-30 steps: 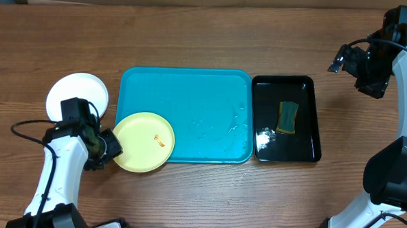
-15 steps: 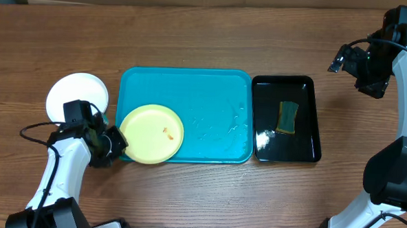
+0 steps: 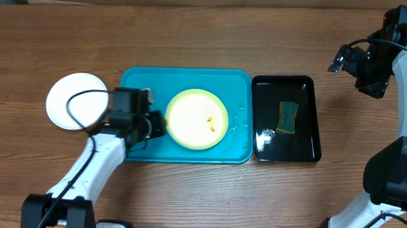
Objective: Clean dirty plates on tray and stack at the side
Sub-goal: 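Drag the yellow plate onto the center of the teal tray, then grasp the sponge in the black tray with the right gripper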
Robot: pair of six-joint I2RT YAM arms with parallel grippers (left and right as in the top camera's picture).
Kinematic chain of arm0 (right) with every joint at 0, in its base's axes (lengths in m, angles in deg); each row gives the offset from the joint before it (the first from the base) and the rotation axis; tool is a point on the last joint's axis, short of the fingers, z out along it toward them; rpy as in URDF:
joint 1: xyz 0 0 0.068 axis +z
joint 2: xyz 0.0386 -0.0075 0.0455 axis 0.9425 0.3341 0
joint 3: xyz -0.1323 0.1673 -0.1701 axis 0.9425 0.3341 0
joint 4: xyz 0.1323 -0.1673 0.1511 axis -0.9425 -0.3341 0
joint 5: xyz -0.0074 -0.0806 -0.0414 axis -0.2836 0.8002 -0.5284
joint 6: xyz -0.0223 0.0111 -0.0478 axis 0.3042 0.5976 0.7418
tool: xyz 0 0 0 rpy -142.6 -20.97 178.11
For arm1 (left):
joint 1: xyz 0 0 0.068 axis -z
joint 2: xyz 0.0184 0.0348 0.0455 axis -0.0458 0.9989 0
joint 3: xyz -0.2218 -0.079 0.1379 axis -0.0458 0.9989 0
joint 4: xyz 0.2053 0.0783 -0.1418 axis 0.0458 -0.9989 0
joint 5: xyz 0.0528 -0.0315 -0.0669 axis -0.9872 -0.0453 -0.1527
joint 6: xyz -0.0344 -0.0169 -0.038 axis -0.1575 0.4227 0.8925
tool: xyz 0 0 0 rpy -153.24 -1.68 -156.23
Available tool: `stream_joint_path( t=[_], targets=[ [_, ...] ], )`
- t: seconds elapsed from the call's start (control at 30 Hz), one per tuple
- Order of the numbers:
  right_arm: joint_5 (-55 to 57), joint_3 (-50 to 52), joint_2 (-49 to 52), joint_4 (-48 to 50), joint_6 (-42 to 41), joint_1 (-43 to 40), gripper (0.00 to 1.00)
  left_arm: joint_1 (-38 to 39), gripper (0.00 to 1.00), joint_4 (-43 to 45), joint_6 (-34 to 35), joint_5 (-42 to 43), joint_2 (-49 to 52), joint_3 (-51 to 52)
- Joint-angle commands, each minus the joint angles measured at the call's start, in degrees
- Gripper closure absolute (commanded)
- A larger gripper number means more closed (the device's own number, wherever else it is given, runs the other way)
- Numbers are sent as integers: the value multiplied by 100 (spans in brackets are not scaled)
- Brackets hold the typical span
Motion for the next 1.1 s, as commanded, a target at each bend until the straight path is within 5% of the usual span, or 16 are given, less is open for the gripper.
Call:
stream_joint_path(
  t=[0.0, 0.13, 0.37, 0.53, 0.83, 1.07],
  targets=[
    [0, -33, -52, 15, -22, -28, 0, 348, 80, 203, 378, -413, 210, -15],
    [-2, -33, -52, 15, -22, -28, 0, 468, 68, 31, 369, -774, 387, -315],
    [-2, -33, -52, 13, -22, -28, 0, 540, 53, -1622, -155, -866, 826, -2179],
    [-2, -33, -52, 15, -24, -28, 0, 699, 52, -2632, -361, -876, 1462, -3298],
    [-2, -33, -52, 15, -22, -28, 0, 772, 55, -3635, -315, -859, 2490, -3364],
    [-2, -33, -52, 15, -24, -28, 0, 772, 56, -3451, -361, -866, 2962, -3322]
  ],
)
